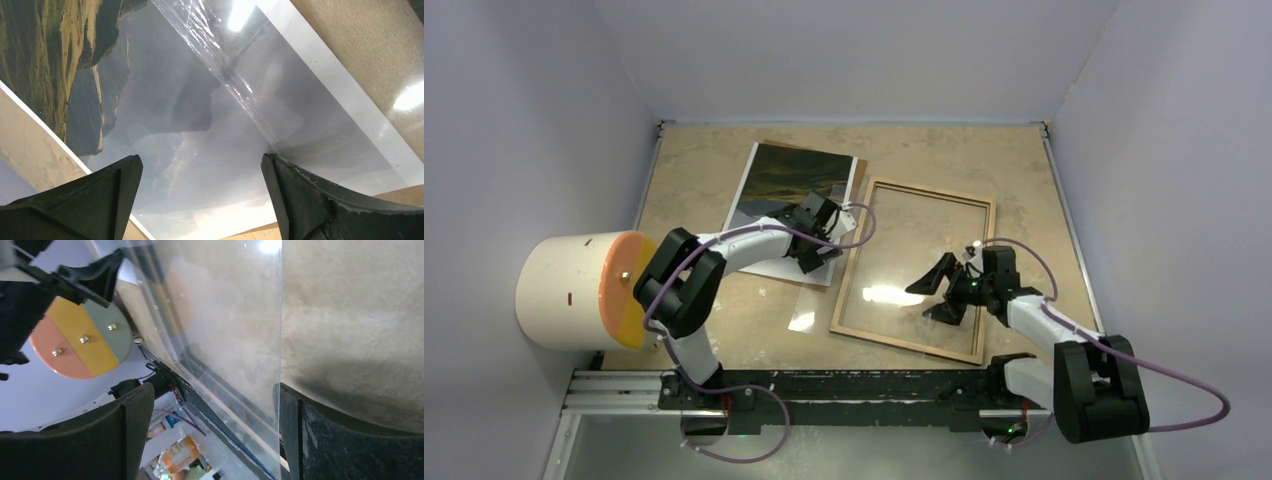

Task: Put the photo into the frame
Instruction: Pick up the photo frame item from the photo frame.

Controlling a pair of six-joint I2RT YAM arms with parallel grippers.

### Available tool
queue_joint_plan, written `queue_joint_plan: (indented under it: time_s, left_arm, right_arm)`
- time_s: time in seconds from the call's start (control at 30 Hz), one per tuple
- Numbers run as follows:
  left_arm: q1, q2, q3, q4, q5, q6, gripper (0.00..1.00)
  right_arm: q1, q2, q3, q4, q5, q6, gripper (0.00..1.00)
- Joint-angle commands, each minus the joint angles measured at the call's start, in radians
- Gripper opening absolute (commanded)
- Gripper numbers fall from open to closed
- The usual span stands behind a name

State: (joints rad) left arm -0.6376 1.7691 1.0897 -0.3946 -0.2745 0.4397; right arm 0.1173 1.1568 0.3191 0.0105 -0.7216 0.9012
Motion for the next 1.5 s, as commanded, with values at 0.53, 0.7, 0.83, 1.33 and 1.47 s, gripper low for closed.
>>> queue_joint_plan:
  time_s: [0.53, 0.7, 0.83, 1.33, 1.47]
  left_arm:
    - [-0.016, 0.076, -0.016, 0.010, 0.050, 0.026, 1.00]
    - [-0.022, 0.076, -0.026, 0.024, 0.039, 0.037, 1.00]
    - [-0.028, 0.079, -0.037, 0.038, 0.025, 0.047, 1.00]
    - [-0.025, 0.027, 0.037, -0.020, 0.063, 0.060, 1.00]
    - [0.026, 0.009, 0.129, -0.103, 0.130, 0.050, 1.00]
  right_arm:
    - [0.004, -0.126, 0.008, 0.289, 0.105, 0.064, 0.56]
    - [0.004, -0.044, 0.039, 0.383, 0.013, 0.061, 0.65]
    - [0.004, -0.013, 0.059, 0.429, -0.034, 0.051, 0.63]
    - [0.005, 0.003, 0.217, 0.156, 0.166, -0.200, 0.00]
    - [0.004, 0.001, 0.294, -0.077, 0.259, -0.266, 0.00]
